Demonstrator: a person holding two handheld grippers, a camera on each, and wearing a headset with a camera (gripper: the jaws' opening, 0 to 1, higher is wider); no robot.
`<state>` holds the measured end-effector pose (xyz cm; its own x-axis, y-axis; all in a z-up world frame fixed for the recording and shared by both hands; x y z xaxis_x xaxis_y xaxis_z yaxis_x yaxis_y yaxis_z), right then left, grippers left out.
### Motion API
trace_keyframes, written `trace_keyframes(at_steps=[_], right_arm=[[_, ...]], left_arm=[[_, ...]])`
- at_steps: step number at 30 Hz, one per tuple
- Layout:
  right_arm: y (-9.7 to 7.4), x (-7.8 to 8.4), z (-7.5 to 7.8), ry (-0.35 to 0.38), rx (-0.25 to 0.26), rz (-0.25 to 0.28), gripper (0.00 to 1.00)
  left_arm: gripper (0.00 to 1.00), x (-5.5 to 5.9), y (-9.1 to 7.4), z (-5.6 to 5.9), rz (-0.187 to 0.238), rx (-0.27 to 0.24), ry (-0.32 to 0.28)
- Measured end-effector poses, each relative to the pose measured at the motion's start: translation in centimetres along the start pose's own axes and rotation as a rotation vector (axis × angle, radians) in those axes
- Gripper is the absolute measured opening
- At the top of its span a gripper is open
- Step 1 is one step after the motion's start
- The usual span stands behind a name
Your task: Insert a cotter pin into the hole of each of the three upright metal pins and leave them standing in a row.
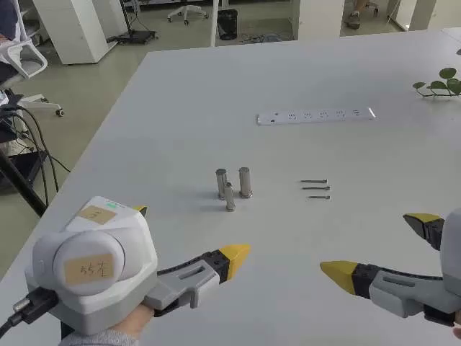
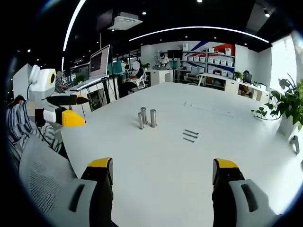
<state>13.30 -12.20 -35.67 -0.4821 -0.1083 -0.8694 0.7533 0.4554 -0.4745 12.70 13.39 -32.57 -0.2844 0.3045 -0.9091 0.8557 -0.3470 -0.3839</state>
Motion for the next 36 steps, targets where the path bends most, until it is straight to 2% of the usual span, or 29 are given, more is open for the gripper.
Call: trace_keyframes(at_steps=[21, 36], right_arm=[[0.1, -0.23, 0.22, -0.01, -0.005, -0.003, 0.86], [0.2, -0.07, 0.37, -0.011, 0.001, -0.005, 0.87]], left_arm=[[0.99, 0.16, 0.27, 0.12, -0.017, 0.004, 0.005], [0.99, 0.5, 0.37, 0.25, -0.034, 0.014, 0.001]])
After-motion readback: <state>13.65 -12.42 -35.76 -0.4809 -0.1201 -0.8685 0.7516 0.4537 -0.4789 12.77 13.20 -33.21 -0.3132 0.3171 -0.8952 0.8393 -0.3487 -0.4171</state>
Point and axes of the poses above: the centre of the closed fingertips' face, and the gripper's own axes: y roughly forward along the fingers, z roughly to its right, x roughly out of its underside, the point moved 6 cm from there along -y, roughly backward along the fingers, and after that the axes turned 9 degrees about y, right-handed, at the moved point
